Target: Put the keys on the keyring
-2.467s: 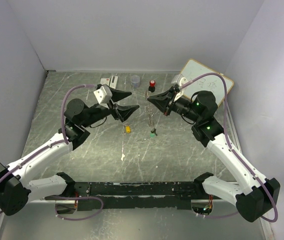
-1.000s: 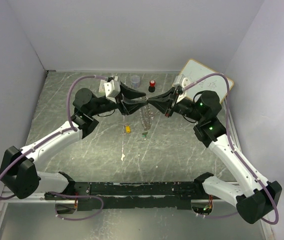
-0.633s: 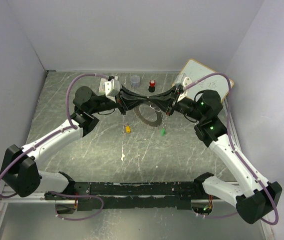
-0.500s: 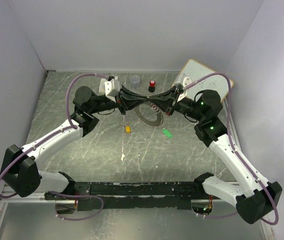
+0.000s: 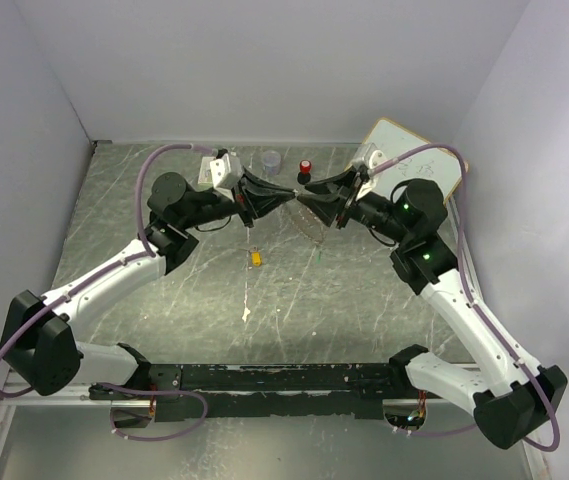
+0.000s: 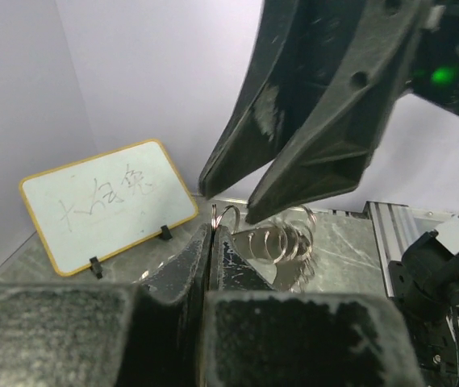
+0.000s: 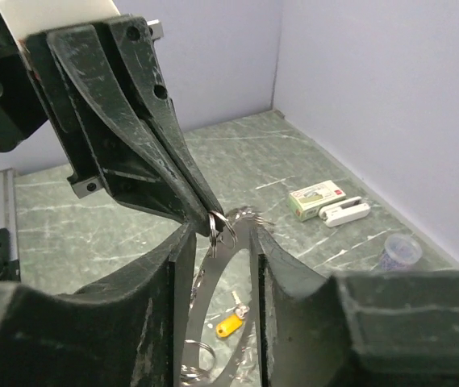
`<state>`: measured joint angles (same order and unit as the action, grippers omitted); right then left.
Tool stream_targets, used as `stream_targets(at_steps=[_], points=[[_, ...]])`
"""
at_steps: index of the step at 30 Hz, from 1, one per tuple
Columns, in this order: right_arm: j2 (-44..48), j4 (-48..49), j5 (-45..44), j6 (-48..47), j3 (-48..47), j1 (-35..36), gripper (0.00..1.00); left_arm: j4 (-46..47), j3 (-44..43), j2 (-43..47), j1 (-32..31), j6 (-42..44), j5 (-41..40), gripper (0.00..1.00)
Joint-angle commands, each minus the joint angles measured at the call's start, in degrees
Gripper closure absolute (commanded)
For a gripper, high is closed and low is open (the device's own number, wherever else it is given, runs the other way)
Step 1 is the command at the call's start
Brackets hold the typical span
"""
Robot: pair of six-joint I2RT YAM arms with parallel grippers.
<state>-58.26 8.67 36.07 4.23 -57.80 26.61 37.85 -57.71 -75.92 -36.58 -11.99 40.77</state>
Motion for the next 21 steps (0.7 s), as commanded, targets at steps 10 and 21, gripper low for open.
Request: stream_targets(at_steps=[10,21], points=[[8.0,-0.7,-15.0,0.0,-0.7,0.3,0.58,-1.5,0.9,3.0,0.1,0.7,-5.5,0.93],[5.3,-4.0,-11.7,-0.2,-1.1,0.4,0.56,-1.3,1.7,3.9,0.1,0.8,-5.3,0.93]])
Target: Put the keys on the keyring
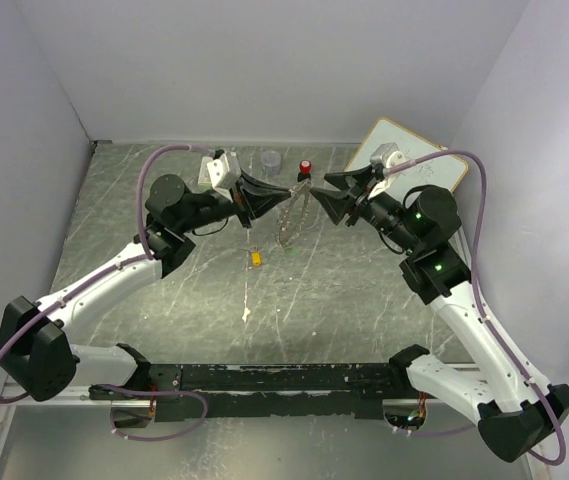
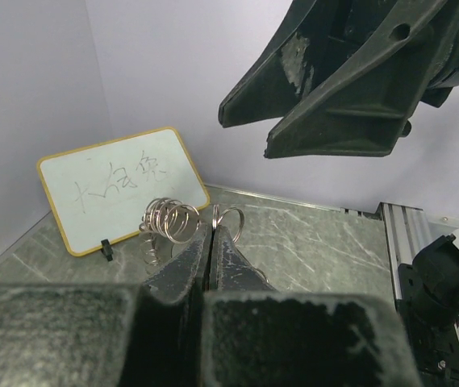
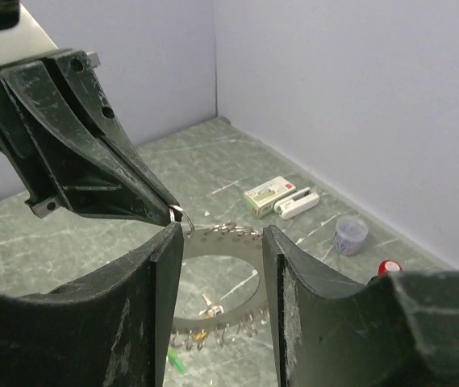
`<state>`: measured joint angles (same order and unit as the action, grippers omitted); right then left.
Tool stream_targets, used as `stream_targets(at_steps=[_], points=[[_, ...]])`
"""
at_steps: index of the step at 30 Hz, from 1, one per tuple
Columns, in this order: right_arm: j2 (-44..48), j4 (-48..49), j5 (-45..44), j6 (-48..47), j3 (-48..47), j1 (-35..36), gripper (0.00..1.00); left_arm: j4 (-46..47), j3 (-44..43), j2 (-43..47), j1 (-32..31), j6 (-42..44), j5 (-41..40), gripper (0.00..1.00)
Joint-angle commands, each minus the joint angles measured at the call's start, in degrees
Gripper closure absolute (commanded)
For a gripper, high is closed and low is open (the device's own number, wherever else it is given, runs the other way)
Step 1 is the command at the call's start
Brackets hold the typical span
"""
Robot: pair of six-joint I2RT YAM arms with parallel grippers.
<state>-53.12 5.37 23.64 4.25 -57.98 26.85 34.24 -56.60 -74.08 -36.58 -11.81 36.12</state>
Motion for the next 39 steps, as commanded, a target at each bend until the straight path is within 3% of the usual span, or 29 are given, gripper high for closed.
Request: stream_targets(at_steps=[1,17,24,31,39], points=[[0.2,-0.7,0.7,-0.2,-0.8,0.1,0.55,2.3,0.6,2.2,0.1,0.8,-0.6,0.93],[0.7,-3.2,-3.5,-0.2,-0.3,0.1,0.52,4.8,2.2,2.9,0.1,0.7,4.3,0.93],[-0.1,-3.6,1.9,-1.0,-0.4,0.1,0.49,3.8,1.6,2.6,0.1,0.7,3.5,0.93],[-2.4,-5.2,9.4,-1.3,-2.0,0.1,0.47,0.6,0.5,2.4,0.1,0.8,-0.7,0.93],[-4.0,-7.5,10.8,2.2,-2.6,0.1,0.46,-2.8,-1.0,2.3,0.1,0.4,-8.6,0.93]])
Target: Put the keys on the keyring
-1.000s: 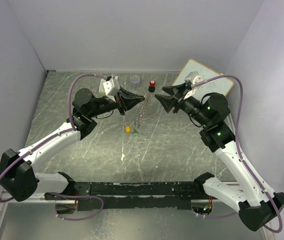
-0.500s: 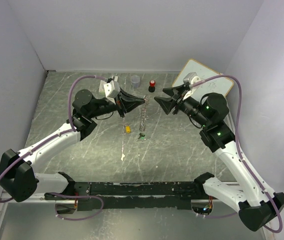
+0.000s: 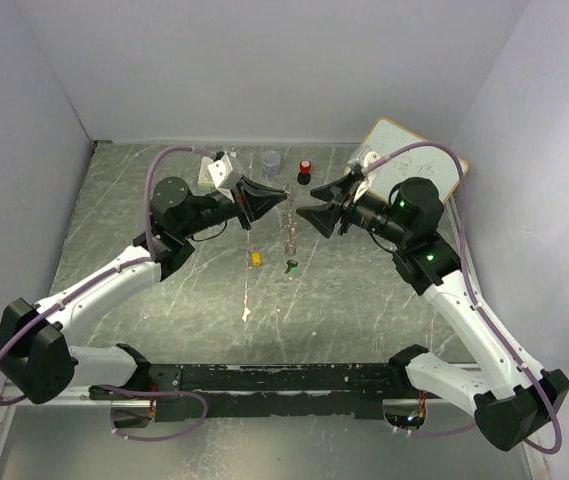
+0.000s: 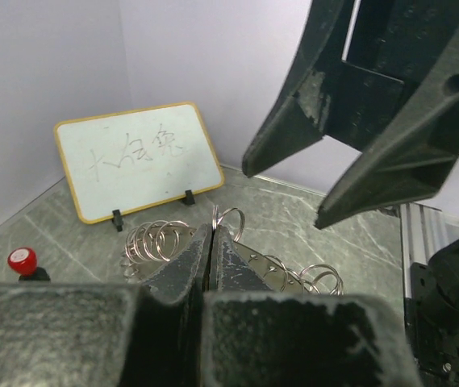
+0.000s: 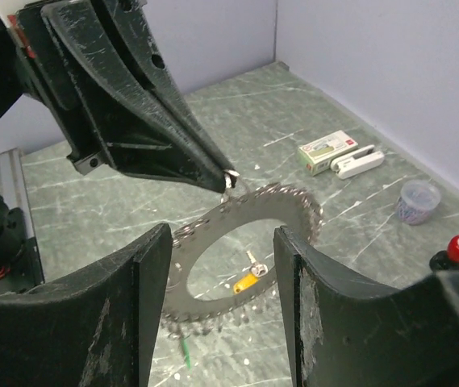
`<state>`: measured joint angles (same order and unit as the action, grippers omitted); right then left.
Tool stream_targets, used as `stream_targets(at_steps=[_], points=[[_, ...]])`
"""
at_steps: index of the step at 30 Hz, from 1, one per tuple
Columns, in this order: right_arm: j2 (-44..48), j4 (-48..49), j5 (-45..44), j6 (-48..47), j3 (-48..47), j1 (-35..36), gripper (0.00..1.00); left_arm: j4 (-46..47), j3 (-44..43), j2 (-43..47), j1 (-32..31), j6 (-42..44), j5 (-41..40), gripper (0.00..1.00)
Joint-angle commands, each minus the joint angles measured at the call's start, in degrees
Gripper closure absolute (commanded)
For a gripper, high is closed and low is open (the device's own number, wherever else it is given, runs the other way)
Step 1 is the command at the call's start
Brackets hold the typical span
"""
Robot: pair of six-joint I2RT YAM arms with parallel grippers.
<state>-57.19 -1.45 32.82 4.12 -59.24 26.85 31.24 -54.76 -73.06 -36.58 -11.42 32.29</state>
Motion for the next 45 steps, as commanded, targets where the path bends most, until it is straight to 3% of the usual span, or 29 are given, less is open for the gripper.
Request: stream_targets(at_steps=[1,28,45], points=[[0.2,0.3,1.6,3.4,-0.8,0.1,0.46,0.0,-3.0,1.2,0.0,-0.1,-5.2,0.93],[-8.6,-0.5,-8.7,14.6,-4.1,3.4,0.54,-7.9,-8.4,-3.1,-9.9,4.6,-28.8,0.93],[-15.5,-13.4,-21.9,12.9,-10.1,6.4,0.55,-6.6,-9.0,-4.0,-11.7,3.7,-35.8,0.93]])
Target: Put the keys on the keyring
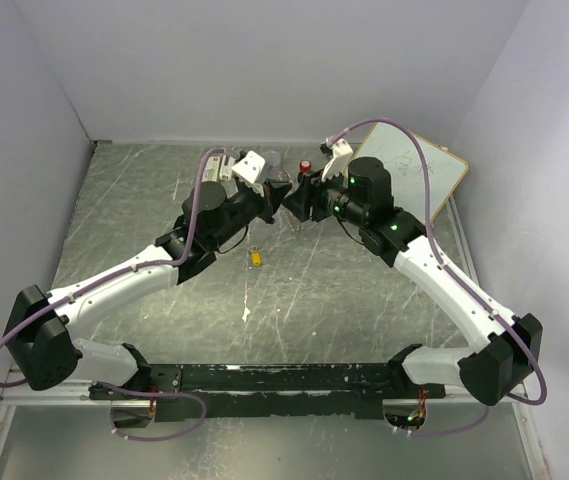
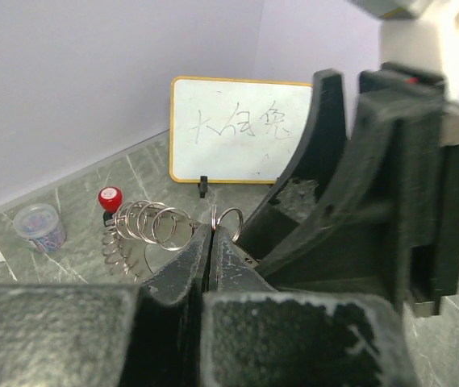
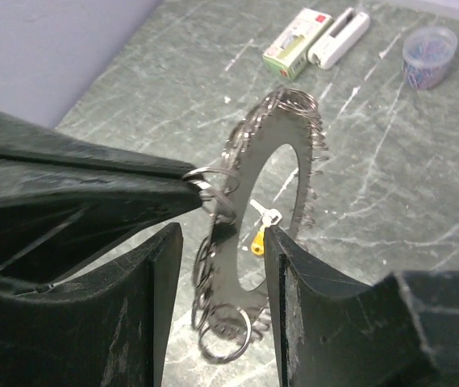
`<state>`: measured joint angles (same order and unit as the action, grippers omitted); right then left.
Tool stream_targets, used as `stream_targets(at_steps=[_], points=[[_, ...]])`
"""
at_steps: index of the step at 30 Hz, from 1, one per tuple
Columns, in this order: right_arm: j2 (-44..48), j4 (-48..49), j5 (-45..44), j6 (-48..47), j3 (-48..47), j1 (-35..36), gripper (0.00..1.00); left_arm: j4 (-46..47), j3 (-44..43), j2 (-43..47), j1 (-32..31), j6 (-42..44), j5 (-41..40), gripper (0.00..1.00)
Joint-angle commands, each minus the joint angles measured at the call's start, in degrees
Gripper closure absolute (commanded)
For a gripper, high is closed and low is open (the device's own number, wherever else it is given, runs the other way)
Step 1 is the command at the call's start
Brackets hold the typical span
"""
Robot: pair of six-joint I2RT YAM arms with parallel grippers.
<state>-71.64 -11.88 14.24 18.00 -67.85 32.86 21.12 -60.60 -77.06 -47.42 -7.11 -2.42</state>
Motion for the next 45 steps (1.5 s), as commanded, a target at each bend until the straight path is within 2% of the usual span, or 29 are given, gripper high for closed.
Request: stream_targets(at_steps=[1,4,6,7,8,12,13,16,17,18,19,24,30,41,45], points=[[-1.3,-3.1,-3.8,-1.1,-1.6,0.4,0.55,3.6,-3.1,0.1,-0.8,-0.7,-1.0,0.93],[-1.7,-2.9,-5.1,-1.9,-1.3,0.4,0.57,3.7,-3.3,0.2,-1.1,-1.0,-0.5,0.93],[-1.3,-2.1,-5.8,-2.4,-0.9,0.4,0.78,3.3,-3.4,0.3,-1.2,-1.1,-0.3,0.93],[-1.1,-1.7,-6.5,-2.7,-0.7,0.4,0.95,3.2,-3.3,0.4,-1.2,-1.1,-0.5,0.93],[-1.0,-1.7,-7.1,-3.0,-0.7,0.4,1.0,3.1,-3.1,0.6,-1.2,-1.1,-0.7,0.93],[0.2,-1.7,-8.7,-5.0,-0.2,0.4,1.0,1.8,-2.8,1.6,-1.2,-0.9,-1.9,0.93],[0.8,-1.5,-8.9,-5.7,0.1,0.3,1.0,1.4,-2.8,2.1,-1.2,-0.8,-2.3,0.86],[2.6,-1.0,-9.3,-7.3,0.9,0.0,1.0,2.6,-1.1,4.8,-1.1,-0.7,-4.5,0.32],[3.3,-0.8,-9.0,-7.8,1.3,-0.2,1.0,3.5,-0.1,6.1,-1.1,-0.4,-5.5,0.18],[3.9,-0.5,-8.1,-8.4,1.5,-0.5,1.0,4.5,1.0,7.5,-1.1,0.1,-6.4,0.08],[4.6,-0.2,-7.4,-8.9,1.9,-1.0,1.0,5.2,2.0,8.7,-1.1,0.6,-7.5,0.04],[9.2,3.9,-1.6,-14.7,5.7,-3.4,1.0,3.2,3.9,13.3,-0.9,2.7,-10.4,0.02],[15.1,13.5,6.5,-21.9,13.2,-4.3,1.0,4.3,7.5,16.4,-0.8,3.4,-8.7,0.03],[14.5,16.0,14.8,-20.0,11.6,-5.9,1.0,3.9,10.3,18.2,-0.7,3.7,-4.0,0.13],[13.6,15.8,15.3,-16.1,9.5,-6.2,1.0,3.9,12.0,19.8,-0.6,3.1,-4.0,0.16]])
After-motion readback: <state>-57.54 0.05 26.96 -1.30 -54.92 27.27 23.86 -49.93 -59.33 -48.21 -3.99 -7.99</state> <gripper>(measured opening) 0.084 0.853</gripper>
